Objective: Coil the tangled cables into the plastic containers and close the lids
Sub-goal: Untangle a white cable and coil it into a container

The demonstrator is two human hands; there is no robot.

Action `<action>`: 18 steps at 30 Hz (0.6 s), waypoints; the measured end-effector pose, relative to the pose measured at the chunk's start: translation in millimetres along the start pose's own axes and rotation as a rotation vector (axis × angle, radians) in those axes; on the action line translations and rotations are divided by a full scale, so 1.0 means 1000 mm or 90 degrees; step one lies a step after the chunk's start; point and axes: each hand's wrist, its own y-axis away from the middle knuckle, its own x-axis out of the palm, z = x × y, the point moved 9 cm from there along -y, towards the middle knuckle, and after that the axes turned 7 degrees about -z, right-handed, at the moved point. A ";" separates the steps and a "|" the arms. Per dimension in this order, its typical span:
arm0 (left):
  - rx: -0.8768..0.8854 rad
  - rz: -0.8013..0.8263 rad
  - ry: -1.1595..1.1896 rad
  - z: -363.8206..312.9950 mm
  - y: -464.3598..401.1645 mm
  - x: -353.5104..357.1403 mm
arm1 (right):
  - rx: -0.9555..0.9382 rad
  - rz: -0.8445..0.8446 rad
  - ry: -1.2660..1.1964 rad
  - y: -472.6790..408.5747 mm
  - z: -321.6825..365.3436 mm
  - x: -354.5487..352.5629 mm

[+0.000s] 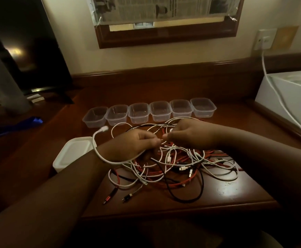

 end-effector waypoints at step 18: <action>0.271 -0.420 -0.066 -0.066 0.029 -0.022 | 0.080 0.123 -0.654 0.006 0.006 0.001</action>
